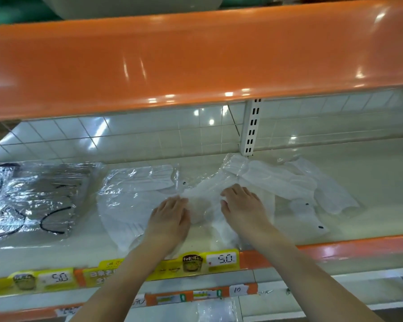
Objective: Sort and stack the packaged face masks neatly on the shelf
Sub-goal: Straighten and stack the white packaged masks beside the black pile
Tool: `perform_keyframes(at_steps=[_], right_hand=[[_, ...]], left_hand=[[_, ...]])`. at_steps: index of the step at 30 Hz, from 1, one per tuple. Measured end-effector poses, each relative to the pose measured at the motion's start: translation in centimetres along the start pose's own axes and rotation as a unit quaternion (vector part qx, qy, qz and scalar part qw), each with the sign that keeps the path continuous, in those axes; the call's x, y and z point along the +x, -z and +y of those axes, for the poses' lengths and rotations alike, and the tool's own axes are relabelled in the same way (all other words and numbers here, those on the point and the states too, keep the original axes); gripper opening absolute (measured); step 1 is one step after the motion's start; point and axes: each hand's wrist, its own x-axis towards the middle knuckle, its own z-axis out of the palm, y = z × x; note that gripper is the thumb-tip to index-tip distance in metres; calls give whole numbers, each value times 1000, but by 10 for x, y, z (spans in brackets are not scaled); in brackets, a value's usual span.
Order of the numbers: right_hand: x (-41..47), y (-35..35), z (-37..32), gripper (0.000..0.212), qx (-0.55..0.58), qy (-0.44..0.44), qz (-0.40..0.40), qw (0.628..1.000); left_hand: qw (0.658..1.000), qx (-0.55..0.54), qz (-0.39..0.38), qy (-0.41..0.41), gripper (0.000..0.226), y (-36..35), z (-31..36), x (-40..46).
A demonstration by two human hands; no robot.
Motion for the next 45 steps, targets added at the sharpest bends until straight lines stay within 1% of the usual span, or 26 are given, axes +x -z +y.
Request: perform_keyframes(at_steps=[1, 3, 5, 7, 9, 10, 11, 13, 15, 16, 17, 20, 22, 24, 26, 27, 29, 30, 32, 33, 34, 36, 38, 39, 42, 45], right_hand=[[4, -3, -10, 33, 27, 26, -10, 999], [11, -10, -37, 43, 77, 85, -26, 993], [18, -20, -61, 40, 84, 138, -55, 985], [23, -32, -79, 39, 71, 162, -83, 981], [25, -39, -90, 49, 43, 162, -88, 982], [25, -44, -91, 51, 28, 160, -84, 983], [26, -48, -91, 48, 19, 157, -74, 985], [25, -51, -87, 39, -3, 147, -46, 988], [23, -49, -82, 37, -13, 117, -4, 993], [22, -45, -81, 38, -16, 103, 10, 995], [22, -40, -82, 38, -25, 87, 19, 996], [31, -27, -90, 33, -73, 45, -20, 996], [40, -23, -98, 28, -59, 20, -30, 998], [46, -24, -109, 27, 8, 24, -43, 999], [49, -30, -119, 30, 85, 41, -88, 992], [51, -36, -123, 33, 102, 55, -99, 988], [53, -47, -131, 40, 101, 96, -105, 985], [53, -51, -137, 42, 87, 121, -116, 982], [50, -58, -149, 56, 48, 158, -144, 976], [48, -62, -153, 63, 30, 166, -146, 975], [47, -65, -156, 64, 16, 165, -132, 977], [44, -69, -157, 50, -11, 152, -86, 985], [43, -64, -158, 31, -28, 144, -29, 989], [43, -58, -159, 28, -38, 138, -21, 989], [52, -46, -161, 34, -68, 91, -38, 993], [69, -49, -169, 30, -9, 55, 14, 998]], left_hand=[[999, -35, 4, -5, 56, 3, -3, -3], [997, -68, 35, 5, 57, 9, -15, -6], [997, -30, 64, 26, 63, 18, -33, -5], [996, 26, 50, 64, 64, 26, -51, -6], [994, 51, 34, 90, 70, 31, -67, -10], [994, 52, 32, 89, 71, 31, -73, -13], [995, 49, 31, 87, 69, 31, -79, -16], [995, 44, 35, 84, 50, 29, -84, -22], [996, 54, 45, 53, 30, 29, -80, -27], [997, 61, 46, 26, 27, 28, -75, -29], [997, 64, 41, 3, 27, 28, -69, -30], [997, 61, 15, -44, 30, 24, -59, -30], [998, 17, -9, -63, 32, 25, -54, -28], [997, -42, -32, -63, 29, 34, -50, -23], [997, -62, -37, -20, 24, 45, -57, -15], [998, -60, -26, 10, 25, 51, -65, -11], [997, -61, 12, 55, 30, 61, -87, -3], [996, -61, 30, 55, 32, 63, -100, 2], [998, -47, 48, 16, 36, 60, -121, 15], [999, -30, 34, 0, 39, 60, -127, 21], [1000, -7, 13, -8, 40, 59, -132, 25], [998, 52, -20, -17, 40, 56, -142, 31], [995, 100, -14, -26, 37, 55, -150, 34], [993, 112, -5, -25, 36, 56, -154, 34], [992, 124, 1, 8, 34, 60, -164, 34], [990, 131, 3, 46, 33, 63, -168, 36]])
